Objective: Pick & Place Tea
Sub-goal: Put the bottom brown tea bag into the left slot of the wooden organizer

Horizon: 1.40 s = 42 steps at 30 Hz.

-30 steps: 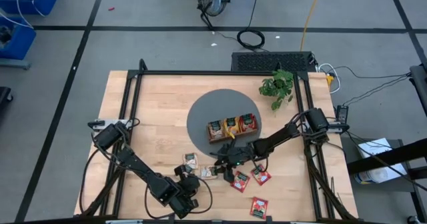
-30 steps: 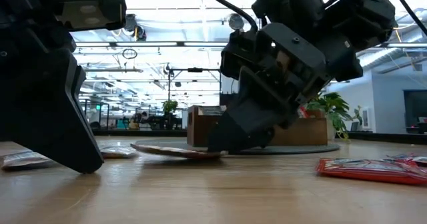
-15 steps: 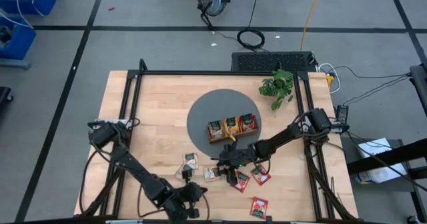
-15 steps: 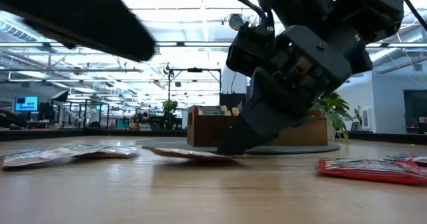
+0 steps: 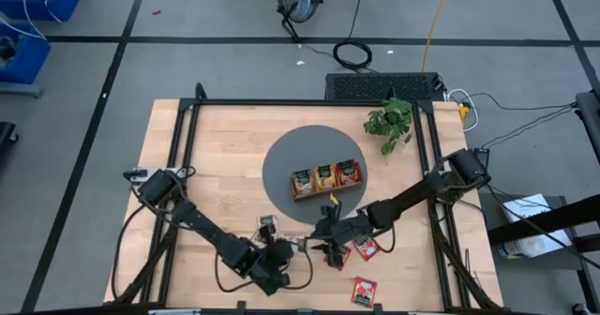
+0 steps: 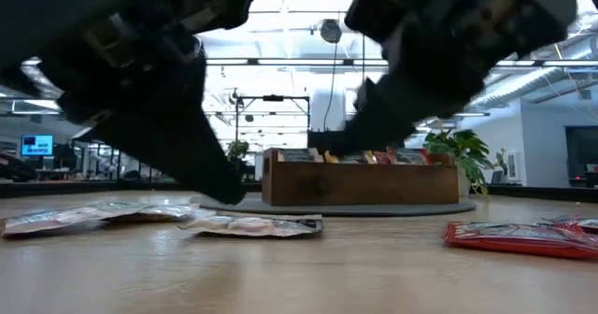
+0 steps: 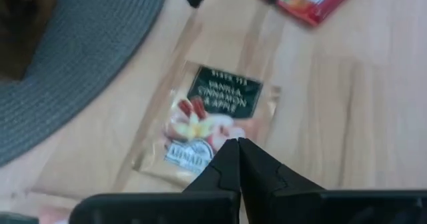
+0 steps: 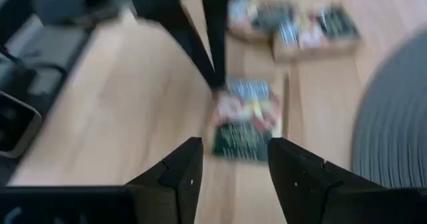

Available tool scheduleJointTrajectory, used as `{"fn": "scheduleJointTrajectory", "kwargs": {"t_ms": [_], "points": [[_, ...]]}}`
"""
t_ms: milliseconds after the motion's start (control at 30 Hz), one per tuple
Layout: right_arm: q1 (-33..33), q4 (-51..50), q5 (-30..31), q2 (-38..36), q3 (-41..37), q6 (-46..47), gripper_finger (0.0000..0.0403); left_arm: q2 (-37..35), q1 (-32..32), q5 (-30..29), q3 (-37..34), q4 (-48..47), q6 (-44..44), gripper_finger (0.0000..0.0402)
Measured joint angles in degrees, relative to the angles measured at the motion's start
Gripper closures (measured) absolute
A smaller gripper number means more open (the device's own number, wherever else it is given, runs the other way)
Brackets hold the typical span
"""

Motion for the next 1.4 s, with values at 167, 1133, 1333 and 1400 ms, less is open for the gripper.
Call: {"fn": "scheduleJointTrajectory", "kwargs": {"t_ms": [167, 1133, 1333, 1400], "points": [[0.1, -1.3, 0.8, 1.9, -0.69, 3.34, 0.0245, 0.7, -0.78, 0.67, 0.09, -0.86, -3.04, 0.0395], [-4.13, 10.34, -8.6, 4.2, -8.11, 9.23, 0.0252, 5.53, 2.19, -0.17, 0.11, 6.37, -3.38, 0.0394], [-4.14, 10.57, -8.34, 4.18, -8.15, 3.75, 0.0322, 5.53, 2.15, -0.46, 0.07, 6.8, -2.08, 0.0397], [-4.14, 11.09, -8.34, 4.2, -8.2, 1.76, 0.0356, 5.53, 2.16, -0.72, 0.05, 7.6, -1.5, 0.0388]]}}
